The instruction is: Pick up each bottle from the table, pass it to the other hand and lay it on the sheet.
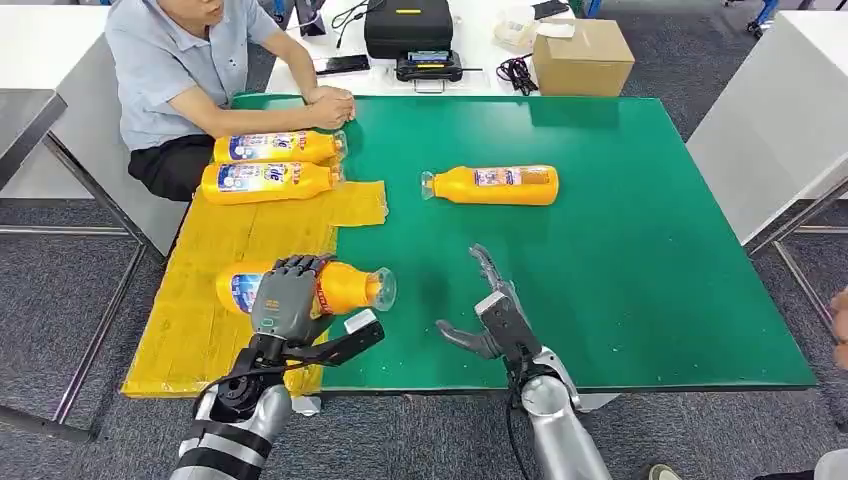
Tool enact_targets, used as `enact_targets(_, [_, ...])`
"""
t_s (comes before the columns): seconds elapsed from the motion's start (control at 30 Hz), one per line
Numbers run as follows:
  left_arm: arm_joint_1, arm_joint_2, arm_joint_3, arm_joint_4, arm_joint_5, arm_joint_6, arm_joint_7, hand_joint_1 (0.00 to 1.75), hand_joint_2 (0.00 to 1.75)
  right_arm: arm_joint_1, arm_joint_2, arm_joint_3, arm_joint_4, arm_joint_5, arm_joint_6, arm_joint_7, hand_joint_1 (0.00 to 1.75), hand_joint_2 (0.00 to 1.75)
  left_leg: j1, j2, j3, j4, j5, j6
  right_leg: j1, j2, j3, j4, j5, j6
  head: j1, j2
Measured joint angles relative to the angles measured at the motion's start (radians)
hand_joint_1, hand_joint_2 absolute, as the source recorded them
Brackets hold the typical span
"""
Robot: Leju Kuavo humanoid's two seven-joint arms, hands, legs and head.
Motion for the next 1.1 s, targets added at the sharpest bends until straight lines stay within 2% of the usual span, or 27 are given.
enact_targets(0.1, [-0.021, 0.008, 0.018, 0.051, -0.036, -0.01, 0.029, 1.73, 1.75, 0.001, 0.0, 0.0, -0.005, 0.003, -0.001, 0.0, 0.0, 1.75, 0.0, 0.0, 0.0, 0.0, 0.0, 0.0, 0.0, 0.0, 0.0, 0.0, 0.0, 0.0, 0.0, 0.0])
enact_targets(0.17, [-0.044, 0.017, 0.031, 0.108, -0.058, -0.008, 0.052, 1.26, 1.75, 0.001, 0.0, 0.0, -0.005, 0.003, -0.001, -0.003, 0.0, 1.75, 0.0, 0.0, 0.0, 0.0, 0.0, 0.0, 0.0, 0.0, 0.0, 0.0, 0.0, 0.0, 0.0, 0.0])
enact_targets(0.37, [-0.098, 0.037, 0.064, 0.24, -0.086, -0.003, 0.073, 1.26, 1.75, 0.001, 0.001, 0.0, -0.005, -0.001, 0.002, -0.009, 0.0, 1.75, 0.0, 0.0, 0.0, 0.0, 0.0, 0.0, 0.0, 0.0, 0.0, 0.001, 0.0, 0.0, 0.0, 0.0])
enact_targets(0.4, [-0.105, 0.039, 0.066, 0.254, -0.087, -0.001, 0.074, 1.08, 1.75, 0.001, 0.001, 0.0, -0.005, -0.001, 0.002, -0.009, 0.0, 1.75, 0.0, 0.0, 0.0, 0.0, 0.0, 0.0, 0.0, 0.0, 0.0, 0.001, 0.0, 0.0, 0.0, 0.0])
enact_targets(0.43, [-0.11, 0.04, 0.066, 0.265, -0.087, -0.001, 0.074, 0.4, 1.75, 0.001, 0.001, 0.0, -0.005, -0.002, 0.002, -0.009, 0.0, 1.75, 0.0, 0.0, 0.0, 0.0, 0.0, 0.0, 0.0, 0.0, 0.0, 0.001, 0.0, 0.0, 0.0, 0.0])
enact_targets(0.47, [-0.114, 0.041, 0.066, 0.274, -0.088, -0.001, 0.074, 0.12, 1.75, 0.001, 0.001, 0.0, -0.005, -0.001, 0.002, -0.009, 0.0, 1.75, 0.0, 0.0, 0.0, 0.0, 0.0, 0.0, 0.0, 0.0, 0.0, 0.001, 0.0, 0.0, 0.0, 0.0])
enact_targets(0.5, [-0.118, 0.043, 0.066, 0.281, -0.088, -0.001, 0.074, 0.0, 1.75, 0.001, 0.001, 0.0, -0.005, -0.001, 0.002, -0.009, 0.0, 1.75, 0.0, 0.0, 0.0, 0.0, 0.0, 0.0, 0.0, 0.0, 0.0, 0.001, 0.0, 0.0, 0.0, 0.0])
enact_targets(1.1, [-0.218, 0.052, 0.066, 0.462, -0.088, -0.085, 0.098, 0.0, 1.75, -0.011, -0.005, -0.001, 0.023, -0.01, 0.009, -0.02, 0.0, 1.75, 0.0, -0.003, 0.008, 0.0, 0.001, -0.001, 0.0, -0.003, 0.008, 0.001, 0.0, 0.0, 0.0, 0.0])
